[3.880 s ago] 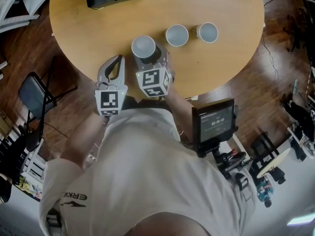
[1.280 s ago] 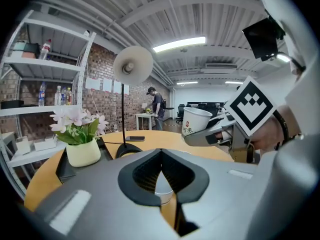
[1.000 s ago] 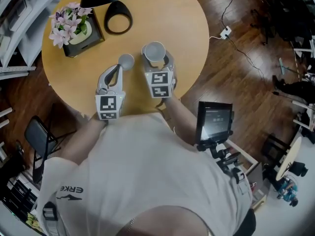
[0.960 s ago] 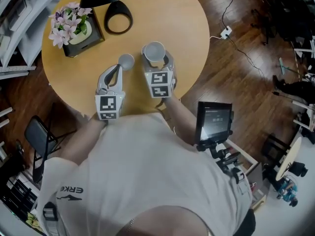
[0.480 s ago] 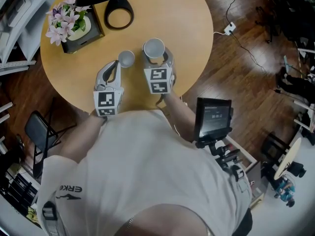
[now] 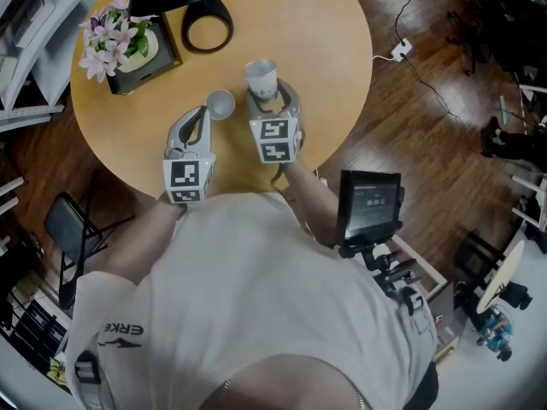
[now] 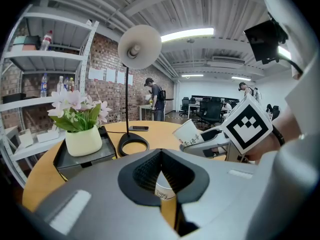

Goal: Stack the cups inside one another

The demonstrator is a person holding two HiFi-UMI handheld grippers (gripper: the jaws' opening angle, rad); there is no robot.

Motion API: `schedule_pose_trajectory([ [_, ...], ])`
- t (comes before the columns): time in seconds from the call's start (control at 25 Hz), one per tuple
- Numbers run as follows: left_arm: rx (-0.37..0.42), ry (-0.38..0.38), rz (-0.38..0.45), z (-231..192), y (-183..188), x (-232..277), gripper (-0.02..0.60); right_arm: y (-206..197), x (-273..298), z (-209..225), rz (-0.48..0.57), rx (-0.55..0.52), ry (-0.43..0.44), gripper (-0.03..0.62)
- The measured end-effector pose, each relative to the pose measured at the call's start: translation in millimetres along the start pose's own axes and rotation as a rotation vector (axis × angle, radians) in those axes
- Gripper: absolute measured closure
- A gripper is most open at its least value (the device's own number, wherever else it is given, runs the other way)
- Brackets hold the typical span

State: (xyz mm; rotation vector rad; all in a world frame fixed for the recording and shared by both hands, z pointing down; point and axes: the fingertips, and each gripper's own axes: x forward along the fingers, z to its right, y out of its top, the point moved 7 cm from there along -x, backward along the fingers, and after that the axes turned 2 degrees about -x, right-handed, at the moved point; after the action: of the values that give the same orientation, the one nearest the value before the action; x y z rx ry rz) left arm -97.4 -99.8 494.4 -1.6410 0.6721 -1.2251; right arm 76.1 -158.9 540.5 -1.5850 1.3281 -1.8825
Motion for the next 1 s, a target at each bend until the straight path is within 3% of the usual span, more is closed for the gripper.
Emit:
schedule_pose_trajectory([
  [0.6, 0.041, -0.042, 0.037, 11.1, 12.3, 9.2, 0.58, 8.0, -5.0, 1.5, 0.123, 0.008, 0.009, 0.293],
  [1.0, 0.055, -0.054, 0.016, 15.4, 8.3, 2.7, 0.58, -5.6, -6.2, 1.4, 0.177, 0.009, 0.012, 0.293],
])
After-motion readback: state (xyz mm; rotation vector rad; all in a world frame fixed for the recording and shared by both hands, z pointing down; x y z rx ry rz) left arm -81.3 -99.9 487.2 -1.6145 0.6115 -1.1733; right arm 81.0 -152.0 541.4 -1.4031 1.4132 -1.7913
